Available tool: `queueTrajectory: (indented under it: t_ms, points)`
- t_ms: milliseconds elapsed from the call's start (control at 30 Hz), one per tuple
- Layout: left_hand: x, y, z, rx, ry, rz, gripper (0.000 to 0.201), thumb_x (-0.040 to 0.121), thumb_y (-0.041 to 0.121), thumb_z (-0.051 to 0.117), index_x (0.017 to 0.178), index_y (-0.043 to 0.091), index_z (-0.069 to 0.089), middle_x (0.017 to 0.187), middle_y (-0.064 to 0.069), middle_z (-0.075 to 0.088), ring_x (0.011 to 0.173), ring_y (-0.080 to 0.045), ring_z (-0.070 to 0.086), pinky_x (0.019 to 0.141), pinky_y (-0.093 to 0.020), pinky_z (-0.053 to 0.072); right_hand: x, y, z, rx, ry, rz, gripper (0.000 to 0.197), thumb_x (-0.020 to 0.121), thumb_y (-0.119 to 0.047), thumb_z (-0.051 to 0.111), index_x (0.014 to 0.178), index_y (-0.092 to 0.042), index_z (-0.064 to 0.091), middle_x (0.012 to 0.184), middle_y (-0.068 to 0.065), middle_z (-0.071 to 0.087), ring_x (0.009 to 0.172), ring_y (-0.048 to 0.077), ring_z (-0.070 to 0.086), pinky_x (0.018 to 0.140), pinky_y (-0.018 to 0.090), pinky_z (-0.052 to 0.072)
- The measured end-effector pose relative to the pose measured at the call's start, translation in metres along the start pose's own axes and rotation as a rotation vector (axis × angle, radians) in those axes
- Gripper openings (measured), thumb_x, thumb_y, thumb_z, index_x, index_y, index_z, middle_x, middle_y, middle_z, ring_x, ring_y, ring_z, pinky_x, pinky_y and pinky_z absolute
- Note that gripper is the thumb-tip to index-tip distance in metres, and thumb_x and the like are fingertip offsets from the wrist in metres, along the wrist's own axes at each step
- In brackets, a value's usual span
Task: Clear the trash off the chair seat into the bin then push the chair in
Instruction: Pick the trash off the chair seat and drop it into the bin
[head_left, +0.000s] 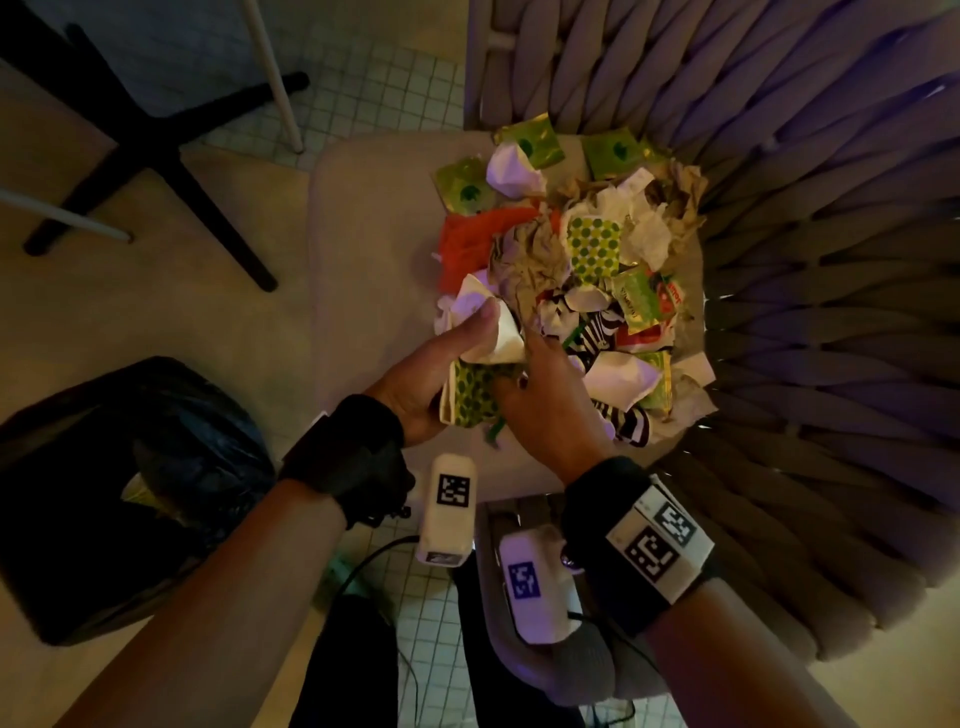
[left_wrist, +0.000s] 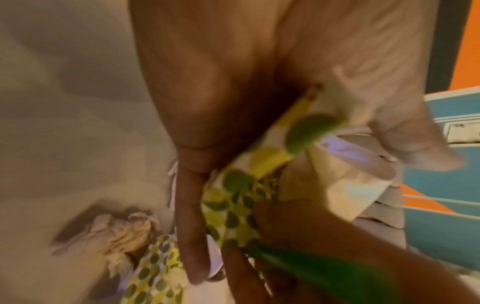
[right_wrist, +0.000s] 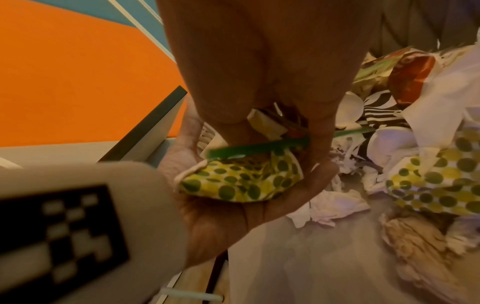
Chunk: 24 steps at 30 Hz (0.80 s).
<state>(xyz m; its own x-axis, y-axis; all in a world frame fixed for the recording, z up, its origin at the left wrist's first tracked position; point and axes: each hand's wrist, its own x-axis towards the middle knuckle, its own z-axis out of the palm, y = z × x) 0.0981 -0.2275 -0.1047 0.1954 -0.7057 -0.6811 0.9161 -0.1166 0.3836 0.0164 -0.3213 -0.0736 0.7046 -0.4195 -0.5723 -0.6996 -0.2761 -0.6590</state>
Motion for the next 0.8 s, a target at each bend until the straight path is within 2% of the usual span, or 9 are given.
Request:
queueTrajectory:
  t_ms: [133,200,267,333,400,500,600,733,800]
  points:
    - [0.000,-0.001,-0.005,0.010,0.022,0.012,0.038,0.078,0.034,0.062,0.108,0.013,0.067,0.096,-0.009,0.073,0.083,-0.023,0.069,0.074,-0.033,0.059,-0.008,0.000,-0.008,0.011,-0.098,0.015,0.069,0.073,-0.006,0.071,0.137,-0.018,0.044,0.135,0.008,0.049,0.124,0.026,0.049,0.104,0.042,0.044]
    - [-0.004,0.001,-0.011,0.047,0.039,-0.004,0.031,0.076,0.030,0.061,0.103,0.016,0.070,0.097,-0.008,0.074,0.086,-0.024,0.069,0.082,-0.039,0.057,-0.015,0.001,-0.021,-0.014,-0.102,0.026,0.064,0.075,-0.005,0.072,0.134,-0.018,0.049,0.137,0.004,0.049,0.124,0.020,0.048,0.097,0.016,0.042]
    - [-0.006,0.004,-0.018,0.083,0.065,0.005,0.036,0.075,0.029,0.064,0.109,0.017,0.067,0.103,-0.006,0.073,0.092,-0.025,0.069,0.089,-0.046,0.053,-0.023,-0.001,-0.037,-0.084,-0.025,-0.007,0.053,0.082,-0.002,0.065,0.132,-0.015,0.053,0.139,0.002,0.049,0.122,0.010,0.046,0.083,0.005,0.034]
    - [-0.007,0.007,-0.025,0.090,0.123,0.027,0.047,0.072,0.029,0.069,0.117,0.016,0.064,0.113,-0.008,0.070,0.100,-0.026,0.067,0.090,-0.048,0.053,-0.021,-0.004,-0.048,-0.142,0.154,-0.067,0.041,0.086,-0.003,0.060,0.126,-0.013,0.059,0.135,0.004,0.053,0.117,0.007,0.048,0.084,0.008,0.032]
    - [-0.006,0.010,-0.031,0.070,0.190,0.043,0.050,0.073,0.028,0.067,0.121,0.014,0.061,0.117,-0.011,0.067,0.103,-0.029,0.065,0.089,-0.049,0.055,-0.005,-0.011,-0.051,-0.166,0.306,-0.130,0.033,0.086,-0.009,0.062,0.118,-0.011,0.065,0.128,0.007,0.057,0.114,0.017,0.055,0.085,0.013,0.034]
    - [-0.006,0.009,-0.040,0.057,0.202,0.049,0.038,0.075,0.028,0.064,0.112,0.019,0.066,0.111,-0.007,0.071,0.103,-0.028,0.065,0.089,-0.051,0.053,0.032,-0.025,-0.043,-0.233,0.290,-0.075,0.029,0.087,-0.020,0.062,0.111,-0.005,0.067,0.122,0.016,0.059,0.111,0.029,0.057,0.085,0.025,0.040]
    - [-0.006,0.006,-0.048,0.078,0.224,0.037,0.043,0.074,0.029,0.066,0.116,0.020,0.063,0.116,-0.009,0.068,0.103,-0.027,0.065,0.088,-0.050,0.054,0.063,-0.033,-0.019,-0.415,0.272,-0.038,0.026,0.091,-0.017,0.053,0.111,-0.005,0.065,0.120,0.021,0.057,0.118,0.035,0.048,0.092,0.034,0.042]
    - [-0.006,-0.002,-0.056,0.109,0.293,0.036,0.053,0.071,0.030,0.069,0.121,0.017,0.058,0.122,-0.015,0.062,0.101,-0.030,0.063,0.084,-0.051,0.056,0.081,-0.025,0.010,-0.476,0.225,0.050,0.045,0.093,-0.009,0.046,0.136,0.002,0.036,0.145,0.026,0.033,0.140,0.039,0.022,0.118,0.042,0.020]
    - [-0.007,-0.005,-0.061,0.121,0.306,0.052,0.051,0.072,0.029,0.069,0.121,0.017,0.060,0.122,-0.016,0.063,0.101,-0.029,0.064,0.083,-0.050,0.055,0.084,-0.021,0.017,-0.493,0.242,0.056,0.051,0.094,-0.006,0.041,0.141,0.005,0.025,0.146,0.027,0.032,0.140,0.040,0.022,0.120,0.042,0.016]
